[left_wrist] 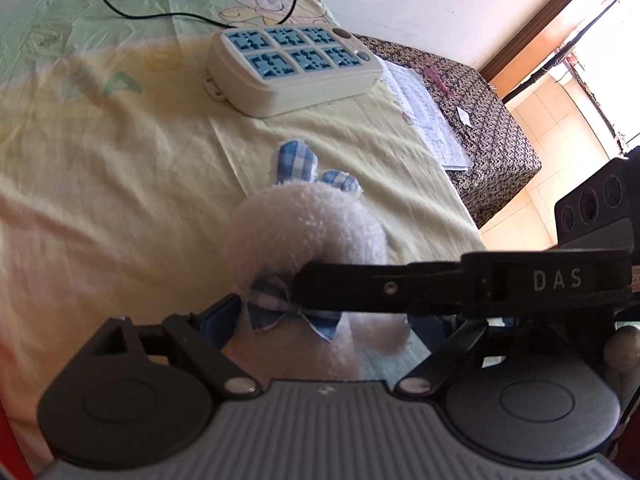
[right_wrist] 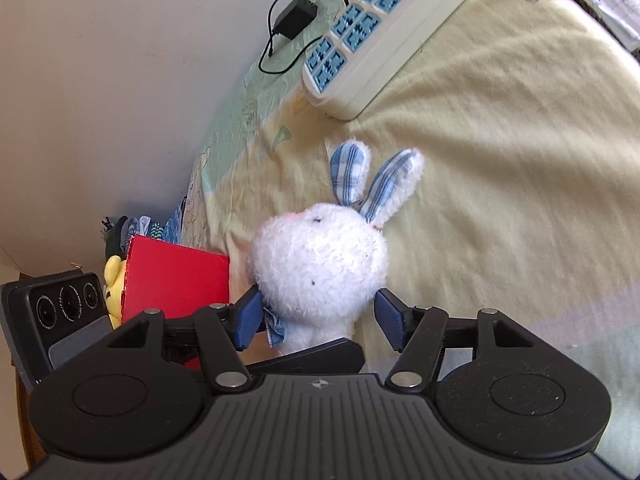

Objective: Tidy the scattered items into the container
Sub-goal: 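Lift the white bunny plush with the right gripper toward the red box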

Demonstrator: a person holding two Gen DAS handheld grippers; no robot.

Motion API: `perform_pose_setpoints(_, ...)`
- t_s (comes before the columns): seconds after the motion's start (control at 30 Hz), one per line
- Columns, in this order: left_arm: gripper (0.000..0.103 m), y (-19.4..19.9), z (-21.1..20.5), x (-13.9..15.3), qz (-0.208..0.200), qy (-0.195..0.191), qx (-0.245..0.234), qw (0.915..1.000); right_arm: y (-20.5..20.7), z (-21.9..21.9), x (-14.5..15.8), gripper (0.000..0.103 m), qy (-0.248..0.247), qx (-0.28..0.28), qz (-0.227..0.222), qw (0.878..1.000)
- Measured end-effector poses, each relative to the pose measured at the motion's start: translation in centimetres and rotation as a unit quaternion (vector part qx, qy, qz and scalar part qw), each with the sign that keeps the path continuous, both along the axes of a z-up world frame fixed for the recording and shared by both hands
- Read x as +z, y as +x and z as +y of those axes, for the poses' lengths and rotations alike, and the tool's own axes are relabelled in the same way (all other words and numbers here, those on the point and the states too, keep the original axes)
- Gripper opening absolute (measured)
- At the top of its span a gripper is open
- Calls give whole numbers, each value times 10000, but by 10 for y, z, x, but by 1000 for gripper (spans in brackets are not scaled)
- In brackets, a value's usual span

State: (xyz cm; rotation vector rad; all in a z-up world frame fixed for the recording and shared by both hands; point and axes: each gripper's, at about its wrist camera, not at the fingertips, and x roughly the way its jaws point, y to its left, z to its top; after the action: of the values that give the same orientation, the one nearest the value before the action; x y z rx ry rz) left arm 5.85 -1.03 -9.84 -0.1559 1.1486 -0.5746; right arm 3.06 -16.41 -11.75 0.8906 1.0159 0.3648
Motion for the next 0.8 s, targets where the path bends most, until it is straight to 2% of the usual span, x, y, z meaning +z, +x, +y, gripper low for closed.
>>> perform_pose_setpoints(0.13,83,-2,-3,1,-50,155,81,9998,0,3,-6,55,193,-60,89,9998)
perform_pose_setpoints(0.3,67,-8,3,7,8,143,190,9997,-6,-3,-4,49,366,-103,160,9991)
perform_pose_setpoints(0.53,67,-31,3,15,37,216,152,9996,-25,5,11,49,152,145,82,9997)
perform_pose_setpoints(0.8,67,-68,5,27,-5,706,223,9973,-47,28,18,49,-19,492,105,9987)
